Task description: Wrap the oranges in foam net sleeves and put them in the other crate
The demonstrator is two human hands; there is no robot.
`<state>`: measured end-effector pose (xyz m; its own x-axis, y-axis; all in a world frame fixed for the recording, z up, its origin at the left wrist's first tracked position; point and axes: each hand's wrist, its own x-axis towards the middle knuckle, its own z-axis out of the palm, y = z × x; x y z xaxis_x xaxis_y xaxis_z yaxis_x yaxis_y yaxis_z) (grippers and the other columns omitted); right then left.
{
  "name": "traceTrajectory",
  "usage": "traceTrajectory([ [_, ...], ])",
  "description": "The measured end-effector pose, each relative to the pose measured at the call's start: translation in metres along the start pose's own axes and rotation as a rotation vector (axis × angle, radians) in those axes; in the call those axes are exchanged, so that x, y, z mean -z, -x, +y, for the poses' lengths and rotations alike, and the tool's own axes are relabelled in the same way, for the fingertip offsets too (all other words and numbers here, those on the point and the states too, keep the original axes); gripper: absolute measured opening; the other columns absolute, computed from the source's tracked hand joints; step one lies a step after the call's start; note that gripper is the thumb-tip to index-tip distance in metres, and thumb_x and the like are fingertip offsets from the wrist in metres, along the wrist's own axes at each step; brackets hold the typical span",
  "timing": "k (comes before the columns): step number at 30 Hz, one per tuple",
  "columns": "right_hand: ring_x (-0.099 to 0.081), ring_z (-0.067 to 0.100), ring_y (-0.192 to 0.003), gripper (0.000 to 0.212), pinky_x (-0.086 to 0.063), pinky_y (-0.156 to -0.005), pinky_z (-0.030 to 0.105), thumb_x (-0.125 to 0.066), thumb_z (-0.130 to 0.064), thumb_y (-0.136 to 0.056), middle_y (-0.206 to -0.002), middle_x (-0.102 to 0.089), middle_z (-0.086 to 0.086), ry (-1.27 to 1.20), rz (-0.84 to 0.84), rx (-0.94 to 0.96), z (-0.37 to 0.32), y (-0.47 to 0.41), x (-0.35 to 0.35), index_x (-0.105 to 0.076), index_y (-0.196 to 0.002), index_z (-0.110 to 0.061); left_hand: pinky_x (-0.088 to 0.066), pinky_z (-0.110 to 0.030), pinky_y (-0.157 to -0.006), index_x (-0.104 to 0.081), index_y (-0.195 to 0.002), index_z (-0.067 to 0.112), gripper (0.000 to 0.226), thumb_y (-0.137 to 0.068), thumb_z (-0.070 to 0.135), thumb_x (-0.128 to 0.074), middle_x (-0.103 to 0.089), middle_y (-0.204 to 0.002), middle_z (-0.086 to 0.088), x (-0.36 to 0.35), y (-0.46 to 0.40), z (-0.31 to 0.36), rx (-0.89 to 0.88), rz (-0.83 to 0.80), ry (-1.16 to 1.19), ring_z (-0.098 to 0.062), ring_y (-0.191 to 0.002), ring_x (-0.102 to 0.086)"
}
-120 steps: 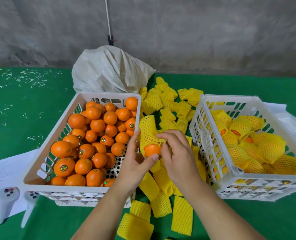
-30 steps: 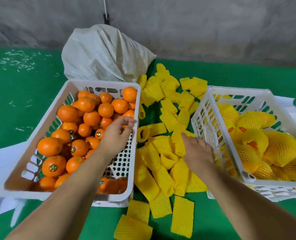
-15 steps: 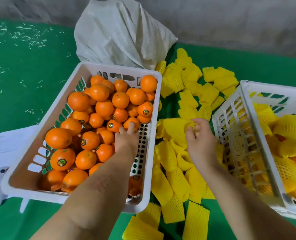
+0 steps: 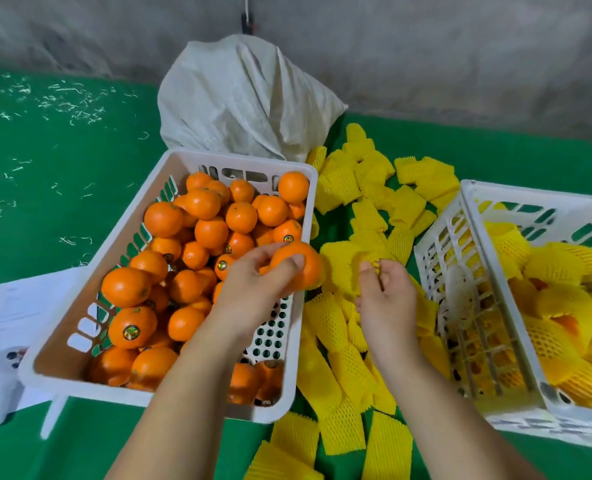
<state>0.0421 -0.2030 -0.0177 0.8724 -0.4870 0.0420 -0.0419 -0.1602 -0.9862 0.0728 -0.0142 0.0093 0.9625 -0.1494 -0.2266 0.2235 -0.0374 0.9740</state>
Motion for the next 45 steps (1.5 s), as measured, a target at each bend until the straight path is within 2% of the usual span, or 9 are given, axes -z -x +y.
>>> traceTrajectory([
  [8, -0.063, -0.010, -0.069, 0.014, -0.048, -0.061, 0.008, -0.065, -0.002, -0.098, -0.083, -0.057, -0.002, -0.041, -0.078, -0.043, -0.017, 0.019, 0.019, -0.064, -0.107, -0.014, -0.062, -0.042, -0.091, -0.074, -0.129, 0.014, 0.084, -0.061, 0.058, -0.097, -0.071, -0.133, -0.015, -0.032, 0.043, -0.022, 0.091, -0.443, 0.415, -0.031, -0.118, -0.071],
  [13, -0.059, -0.002, -0.092, 0.011, -0.048, -0.074, 0.017, -0.071, -0.020, -0.096, -0.103, -0.063, -0.010, 0.196, -0.046, 0.130, -0.019, 0.027, 0.036, -0.070, -0.100, -0.030, -0.061, -0.043, -0.095, -0.070, -0.130, 0.010, 0.089, -0.063, 0.064, -0.094, -0.073, -0.131, -0.015, -0.047, 0.048, -0.033, 0.043, -0.286, 0.374, -0.033, -0.118, -0.071],
  [16, -0.061, -0.005, -0.079, 0.020, -0.041, -0.062, 0.010, -0.068, -0.021, -0.098, -0.086, -0.065, -0.022, 0.183, -0.078, 0.162, -0.023, 0.031, 0.042, -0.065, -0.096, -0.040, -0.060, -0.039, -0.095, -0.065, -0.136, 0.019, 0.068, -0.078, 0.047, -0.087, -0.071, -0.134, -0.008, -0.051, 0.052, -0.034, -0.024, -0.189, 0.423, -0.031, -0.122, -0.070],
  [22, -0.065, 0.001, -0.096, 0.020, -0.052, -0.078, 0.018, -0.065, -0.013, -0.099, -0.101, -0.067, -0.020, 0.201, -0.108, 0.302, -0.032, 0.056, 0.041, -0.072, -0.110, -0.028, -0.055, -0.044, -0.107, -0.049, -0.153, 0.030, 0.076, -0.085, 0.035, -0.083, -0.065, -0.144, -0.003, -0.053, 0.053, -0.039, -0.148, -0.142, 0.484, -0.026, -0.130, -0.065],
  [27, -0.059, 0.006, -0.100, 0.014, -0.049, -0.082, 0.019, -0.061, -0.021, -0.101, -0.108, -0.062, -0.011, 0.364, -0.226, 0.605, -0.034, 0.085, 0.034, -0.067, -0.113, -0.020, -0.059, -0.037, -0.089, -0.053, -0.141, 0.015, 0.073, -0.082, 0.051, -0.077, -0.073, -0.120, -0.010, -0.056, 0.057, -0.040, -0.181, 0.050, 0.566, -0.026, -0.110, -0.069],
  [30, -0.055, 0.011, -0.102, 0.015, -0.045, -0.082, 0.017, -0.062, -0.017, -0.100, -0.111, -0.056, -0.009, 0.397, -0.219, 0.596, -0.035, 0.087, 0.033, -0.063, -0.115, -0.018, -0.058, -0.038, -0.091, -0.049, -0.145, 0.027, 0.077, -0.083, 0.060, -0.081, -0.070, -0.120, -0.009, -0.052, 0.056, -0.044, -0.185, -0.043, 0.499, -0.025, -0.107, -0.067],
  [34, -0.053, 0.012, -0.106, 0.023, -0.041, -0.082, 0.007, -0.061, -0.008, -0.098, -0.117, -0.050, -0.005, 0.403, -0.166, 0.573, -0.045, 0.071, 0.046, -0.061, -0.120, -0.015, -0.060, -0.036, -0.090, -0.037, -0.154, 0.049, 0.074, -0.094, 0.030, -0.076, -0.071, -0.124, -0.004, -0.051, 0.055, -0.050, -0.287, -0.210, 0.222, -0.025, -0.112, -0.071],
  [40, -0.048, 0.001, -0.114, 0.014, -0.046, -0.087, 0.016, -0.053, -0.016, -0.103, -0.125, -0.045, -0.004, 0.422, -0.107, 0.623, -0.047, 0.075, 0.062, -0.061, -0.113, -0.016, -0.050, -0.050, -0.070, -0.054, -0.139, 0.038, 0.063, -0.086, 0.049, -0.086, -0.063, -0.104, -0.021, -0.062, 0.059, -0.051, -0.411, -0.076, 0.150, -0.030, -0.082, -0.058],
  [45, -0.055, 0.013, -0.106, 0.018, -0.051, -0.085, 0.031, -0.045, -0.030, -0.103, -0.114, -0.056, -0.007, 0.521, -0.135, 0.719, -0.046, 0.099, 0.063, -0.057, -0.114, -0.022, -0.056, -0.020, -0.080, -0.057, -0.123, 0.039, 0.041, -0.089, 0.040, -0.080, -0.072, -0.108, 0.012, -0.069, 0.067, -0.041, -0.475, 0.034, 0.136, -0.005, -0.096, -0.070],
])
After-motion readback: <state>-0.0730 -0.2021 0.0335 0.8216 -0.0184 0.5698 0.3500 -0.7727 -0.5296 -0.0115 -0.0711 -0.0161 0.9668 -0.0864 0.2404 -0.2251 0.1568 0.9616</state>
